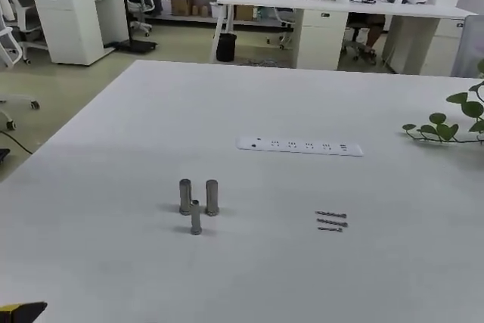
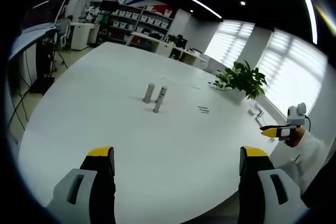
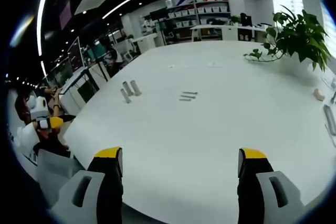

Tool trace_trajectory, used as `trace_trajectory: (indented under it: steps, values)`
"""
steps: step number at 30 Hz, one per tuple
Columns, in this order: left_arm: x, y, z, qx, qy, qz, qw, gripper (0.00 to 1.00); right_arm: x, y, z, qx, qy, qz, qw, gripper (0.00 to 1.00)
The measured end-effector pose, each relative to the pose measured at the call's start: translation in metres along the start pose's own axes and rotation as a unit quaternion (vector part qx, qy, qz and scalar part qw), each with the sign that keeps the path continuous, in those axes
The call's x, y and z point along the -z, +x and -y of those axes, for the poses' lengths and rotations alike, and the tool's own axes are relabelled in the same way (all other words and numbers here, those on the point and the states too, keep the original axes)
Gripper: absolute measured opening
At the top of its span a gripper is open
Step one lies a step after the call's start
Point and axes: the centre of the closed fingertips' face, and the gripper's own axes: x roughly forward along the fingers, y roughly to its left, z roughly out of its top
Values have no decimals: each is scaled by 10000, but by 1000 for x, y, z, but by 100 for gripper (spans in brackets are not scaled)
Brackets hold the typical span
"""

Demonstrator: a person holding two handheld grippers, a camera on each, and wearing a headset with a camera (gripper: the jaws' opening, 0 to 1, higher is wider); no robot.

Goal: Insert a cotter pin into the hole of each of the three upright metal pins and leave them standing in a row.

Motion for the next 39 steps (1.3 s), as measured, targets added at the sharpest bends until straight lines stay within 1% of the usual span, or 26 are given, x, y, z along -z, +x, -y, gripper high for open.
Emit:
trace_trajectory:
  steps: [7,10,15,18,20,24,27,30,35,37,39]
  values:
    - [-5,10,0,65,157,-67,9998,99,0,-1,-1,10,32,37,10000,88]
    - [-9,14,1,97,200,-78,9997,99,2,-1,0,40,46,-9,10000,87]
    - [-12,23,5,212,286,-141,9993,99,5,-2,2,90,105,-30,9999,87]
    - [-14,29,7,307,353,-191,9987,95,6,-3,3,125,116,-15,9999,87]
    - [-17,33,9,342,404,-192,9984,95,6,-4,4,147,124,-7,9998,87]
    - [-22,41,10,466,551,-209,9972,94,8,-4,5,177,162,-24,9997,87]
    - [-23,48,8,535,617,-281,9963,92,8,-4,5,183,188,-20,9997,87]
    - [-26,57,8,616,784,-350,9944,91,8,-4,4,186,194,-18,9996,87]
    - [-36,71,8,687,941,-314,9927,89,9,-3,2,174,199,-39,9996,87]
    - [-38,75,7,699,984,-312,9922,87,10,-3,2,178,194,-46,9996,87]
    - [-39,80,7,766,999,-342,9915,84,10,-2,3,192,205,-61,9996,87]
